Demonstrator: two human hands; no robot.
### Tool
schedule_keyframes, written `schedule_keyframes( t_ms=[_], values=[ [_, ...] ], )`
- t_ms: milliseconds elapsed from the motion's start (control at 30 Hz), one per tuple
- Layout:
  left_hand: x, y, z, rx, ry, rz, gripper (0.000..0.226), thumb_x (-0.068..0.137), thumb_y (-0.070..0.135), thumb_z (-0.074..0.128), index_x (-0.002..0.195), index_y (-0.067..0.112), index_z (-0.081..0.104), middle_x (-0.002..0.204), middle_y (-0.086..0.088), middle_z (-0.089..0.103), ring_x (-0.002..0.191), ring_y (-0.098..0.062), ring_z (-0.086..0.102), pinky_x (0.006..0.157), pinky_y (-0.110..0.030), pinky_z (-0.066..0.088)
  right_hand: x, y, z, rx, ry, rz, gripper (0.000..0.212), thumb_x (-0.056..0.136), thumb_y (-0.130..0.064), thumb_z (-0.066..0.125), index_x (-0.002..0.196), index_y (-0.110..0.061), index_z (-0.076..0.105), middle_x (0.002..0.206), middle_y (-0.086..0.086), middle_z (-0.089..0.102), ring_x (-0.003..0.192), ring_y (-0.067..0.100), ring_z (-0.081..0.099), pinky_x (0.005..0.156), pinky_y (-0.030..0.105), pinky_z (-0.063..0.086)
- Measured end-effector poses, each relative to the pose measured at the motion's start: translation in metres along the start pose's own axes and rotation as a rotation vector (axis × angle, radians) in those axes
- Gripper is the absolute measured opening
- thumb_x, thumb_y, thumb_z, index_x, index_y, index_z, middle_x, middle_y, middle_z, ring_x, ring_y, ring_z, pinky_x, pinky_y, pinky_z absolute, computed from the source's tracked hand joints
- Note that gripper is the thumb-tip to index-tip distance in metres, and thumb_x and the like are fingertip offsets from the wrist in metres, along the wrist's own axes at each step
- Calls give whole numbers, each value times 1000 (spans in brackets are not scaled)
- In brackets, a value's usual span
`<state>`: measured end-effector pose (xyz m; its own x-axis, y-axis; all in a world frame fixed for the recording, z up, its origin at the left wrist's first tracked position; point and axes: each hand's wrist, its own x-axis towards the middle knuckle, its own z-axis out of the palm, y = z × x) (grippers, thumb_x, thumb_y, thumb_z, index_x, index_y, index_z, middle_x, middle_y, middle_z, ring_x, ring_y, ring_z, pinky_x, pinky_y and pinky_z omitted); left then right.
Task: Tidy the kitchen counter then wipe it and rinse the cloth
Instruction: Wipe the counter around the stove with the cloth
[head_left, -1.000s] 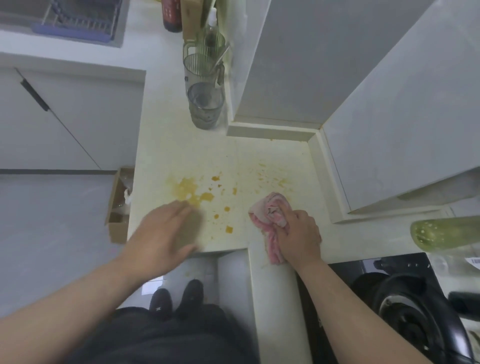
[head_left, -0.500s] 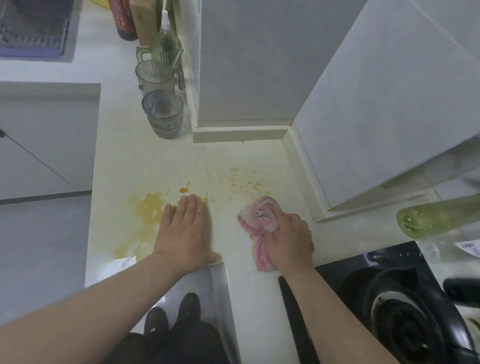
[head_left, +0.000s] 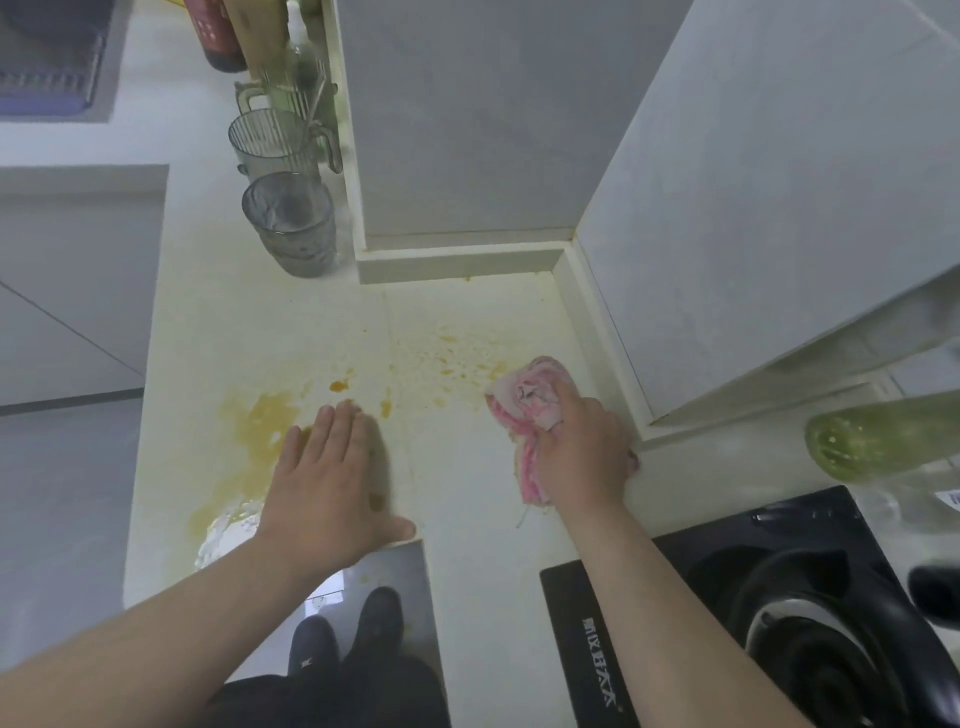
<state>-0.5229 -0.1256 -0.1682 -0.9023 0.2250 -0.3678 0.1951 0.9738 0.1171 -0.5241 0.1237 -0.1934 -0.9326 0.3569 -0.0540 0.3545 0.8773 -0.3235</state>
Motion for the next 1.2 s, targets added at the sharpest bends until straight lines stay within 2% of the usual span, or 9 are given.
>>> schedule_keyframes(
  t_ms=[133,267,367,467,533,633,833,1033,1200],
  values=[
    [1,0,0,-27,-2,-24,130,61,84,49,149,9,-11,158,-6,-17,145,-22,-17,118,-43,-6,-36,5,0,-10,-9,-55,56,85,-24,61,139,-24,48,113,7,62,101,30,56,85,42,46],
    [1,-1,3,-88,43,-8,133,48,84,37,151,6,2,160,-9,-5,147,-23,-9,118,-44,-2,-69,14,1,7,-30,-118,57,83,-24,55,139,-23,48,121,1,61,106,26,56,89,44,49],
    [0,0,3,-83,30,5,130,52,81,39,151,6,2,159,-9,-4,147,-23,-9,118,-44,-3,-68,18,1,18,-38,-132,59,80,-17,50,140,-22,48,124,1,59,112,26,55,93,43,48],
    [0,0,3,-83,29,16,130,60,81,52,150,6,-1,159,-9,-7,146,-23,-11,118,-43,-5,-50,19,-2,-5,-80,-127,57,86,-17,50,142,-26,45,126,-1,58,115,21,52,95,38,46],
    [0,1,2,-60,10,17,127,65,78,55,150,7,-7,159,-7,-14,146,-22,-16,117,-41,-8,-33,20,-5,-61,-24,-102,57,84,-19,53,140,-26,48,120,-2,63,108,23,55,91,37,47],
    [0,1,2,-75,21,12,126,66,77,56,150,7,-7,159,-8,-13,146,-22,-16,118,-42,-7,-15,21,-10,-170,65,-79,58,80,-18,62,137,-22,52,106,-2,69,95,26,57,82,38,47],
    [-3,1,-1,-72,15,11,124,68,77,54,150,8,-9,159,-8,-14,146,-23,-17,118,-41,-8,-29,20,-17,-233,-20,-35,60,86,-27,56,143,-20,43,101,6,64,93,26,57,76,38,49],
    [-2,0,1,-95,18,15,125,67,77,56,150,7,-8,159,-8,-13,146,-23,-16,118,-41,-9,-77,21,-17,-320,-14,-87,66,68,-30,74,130,-12,58,89,7,67,71,28,60,58,36,48],
    [-3,0,0,-114,31,19,126,67,75,58,150,7,-6,159,-9,-11,146,-23,-14,118,-41,-8,-81,20,-13,-295,9,-85,70,59,-27,83,124,-12,63,83,4,67,69,27,60,59,36,50]
  ],
)
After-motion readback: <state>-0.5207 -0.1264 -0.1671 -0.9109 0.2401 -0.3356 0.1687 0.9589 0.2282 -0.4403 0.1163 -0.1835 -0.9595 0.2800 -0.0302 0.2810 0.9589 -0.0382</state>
